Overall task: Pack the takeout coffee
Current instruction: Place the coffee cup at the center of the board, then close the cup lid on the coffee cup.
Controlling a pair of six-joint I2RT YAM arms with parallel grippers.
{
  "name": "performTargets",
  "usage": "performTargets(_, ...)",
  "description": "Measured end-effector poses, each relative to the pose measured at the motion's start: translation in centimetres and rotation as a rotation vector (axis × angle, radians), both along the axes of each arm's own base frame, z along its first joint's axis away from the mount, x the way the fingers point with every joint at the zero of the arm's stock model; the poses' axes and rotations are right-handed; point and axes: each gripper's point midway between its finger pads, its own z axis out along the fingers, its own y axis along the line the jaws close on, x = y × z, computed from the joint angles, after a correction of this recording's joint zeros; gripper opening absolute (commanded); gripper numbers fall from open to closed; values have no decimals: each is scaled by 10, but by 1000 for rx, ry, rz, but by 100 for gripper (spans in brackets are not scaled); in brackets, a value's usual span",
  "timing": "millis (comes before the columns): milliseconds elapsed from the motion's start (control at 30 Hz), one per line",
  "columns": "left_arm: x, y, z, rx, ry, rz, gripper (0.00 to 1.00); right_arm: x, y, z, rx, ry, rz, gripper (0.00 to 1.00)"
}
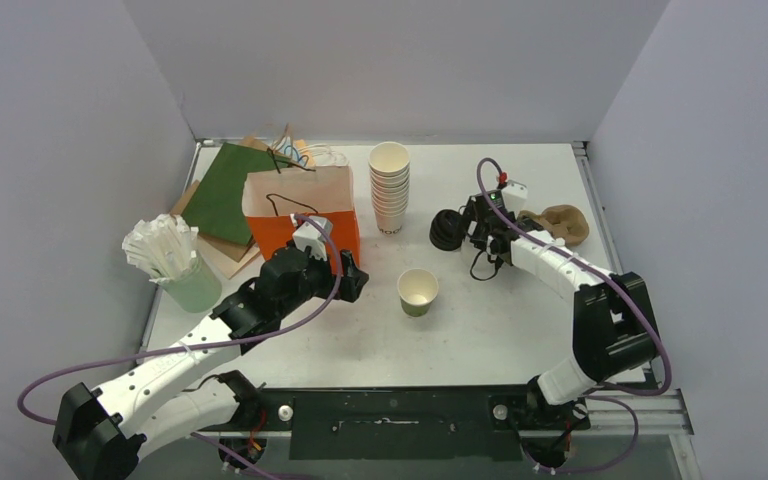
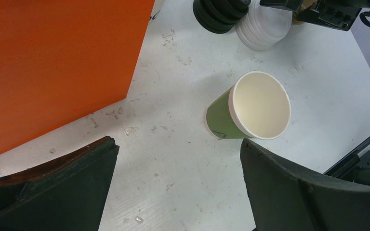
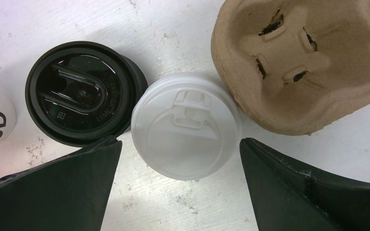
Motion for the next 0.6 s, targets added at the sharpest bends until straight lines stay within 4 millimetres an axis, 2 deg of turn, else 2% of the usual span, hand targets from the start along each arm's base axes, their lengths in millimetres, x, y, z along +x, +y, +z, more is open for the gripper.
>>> performTargets(600, 0, 0, -1, 6, -3, -3, 97, 2, -6, -16, -32, 29, -45, 99)
